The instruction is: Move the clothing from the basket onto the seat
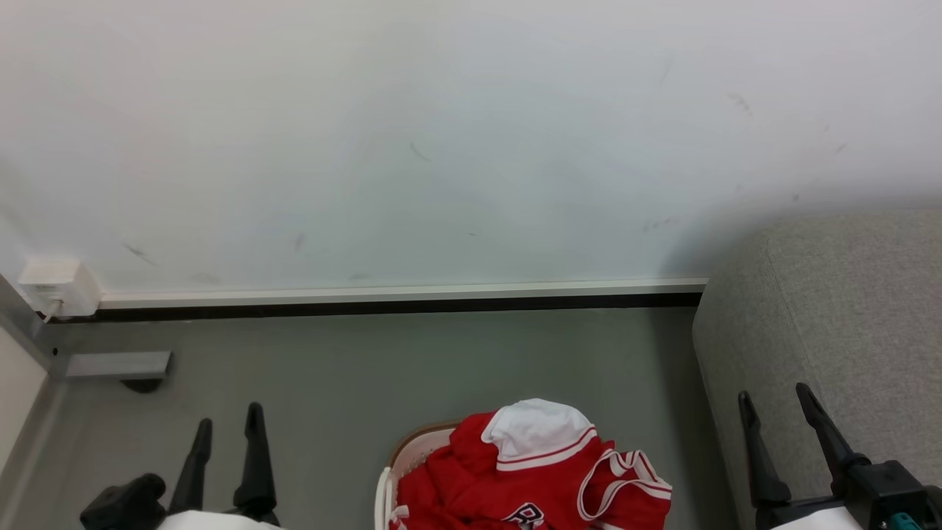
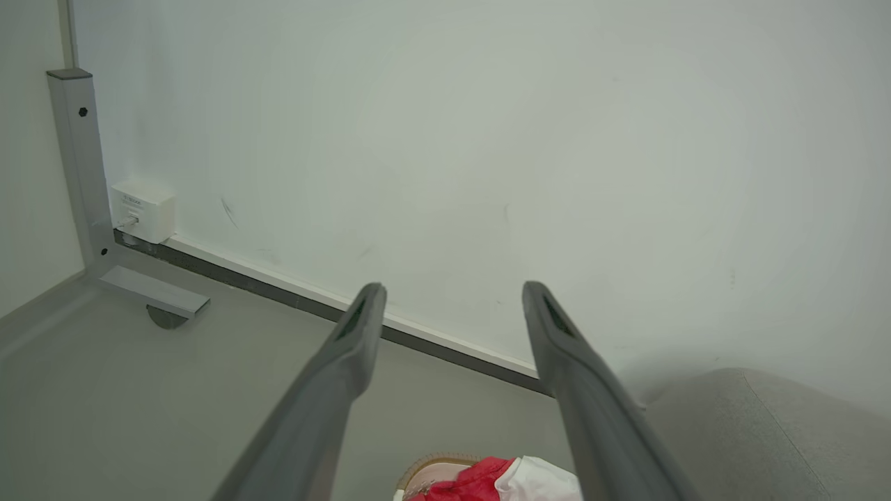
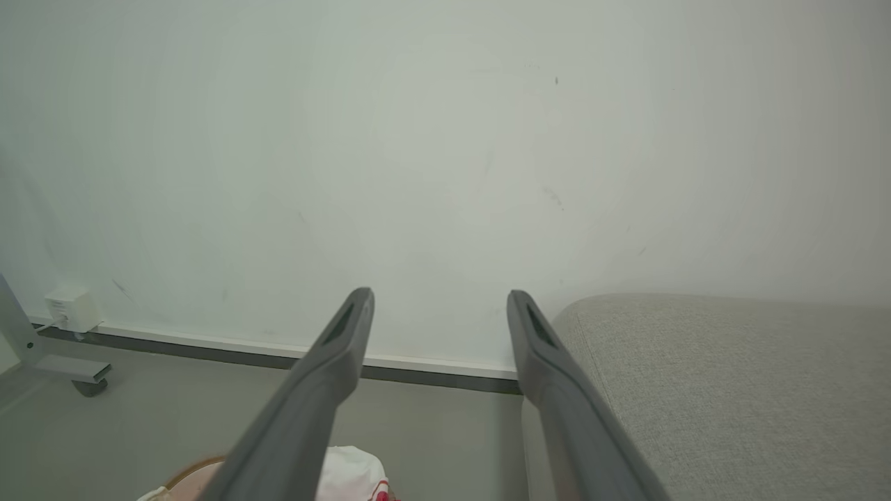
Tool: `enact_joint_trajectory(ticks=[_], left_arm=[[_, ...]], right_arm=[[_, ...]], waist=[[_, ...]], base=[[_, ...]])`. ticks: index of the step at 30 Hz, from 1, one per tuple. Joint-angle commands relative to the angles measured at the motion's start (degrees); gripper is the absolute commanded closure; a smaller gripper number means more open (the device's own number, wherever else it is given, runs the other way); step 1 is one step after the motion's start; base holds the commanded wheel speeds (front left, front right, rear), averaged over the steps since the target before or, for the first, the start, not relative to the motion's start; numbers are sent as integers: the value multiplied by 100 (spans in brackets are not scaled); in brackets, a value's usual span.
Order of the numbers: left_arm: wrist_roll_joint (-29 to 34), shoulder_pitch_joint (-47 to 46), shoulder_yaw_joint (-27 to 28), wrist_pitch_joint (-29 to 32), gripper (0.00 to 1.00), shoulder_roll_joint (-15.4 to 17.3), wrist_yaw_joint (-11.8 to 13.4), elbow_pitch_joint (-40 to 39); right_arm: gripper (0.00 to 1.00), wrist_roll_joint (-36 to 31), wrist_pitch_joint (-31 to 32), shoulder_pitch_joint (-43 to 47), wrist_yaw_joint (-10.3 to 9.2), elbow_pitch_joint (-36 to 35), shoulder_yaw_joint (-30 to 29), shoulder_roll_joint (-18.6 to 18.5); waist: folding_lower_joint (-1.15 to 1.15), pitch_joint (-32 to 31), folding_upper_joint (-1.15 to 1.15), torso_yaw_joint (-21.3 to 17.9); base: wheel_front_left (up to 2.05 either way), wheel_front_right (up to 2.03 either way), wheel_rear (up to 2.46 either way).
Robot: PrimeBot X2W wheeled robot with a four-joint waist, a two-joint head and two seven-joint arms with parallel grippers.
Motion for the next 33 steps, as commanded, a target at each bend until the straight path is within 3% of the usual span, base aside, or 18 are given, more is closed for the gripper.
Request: enact_joint_trajectory(ticks=[1,23,33], left_arm=[[213,7,-5,-55,0,50,0,-23],[1238,88,60,-282,0,53,-59,71],[1210,124,31,-302,0,52,-78,143]], right_arm=[[0,-118,-59,72,-9,21,-30,-50],[0,-777,-292,134,-12,202,-178,-53],[0,-652,-308,165,-12,284,-279,-50]], waist=[[0,1,0,-6],[0,3,0,-85],[0,-18,0,-78]], base=[[0,0,0],[0,0,0],[0,0,0]])
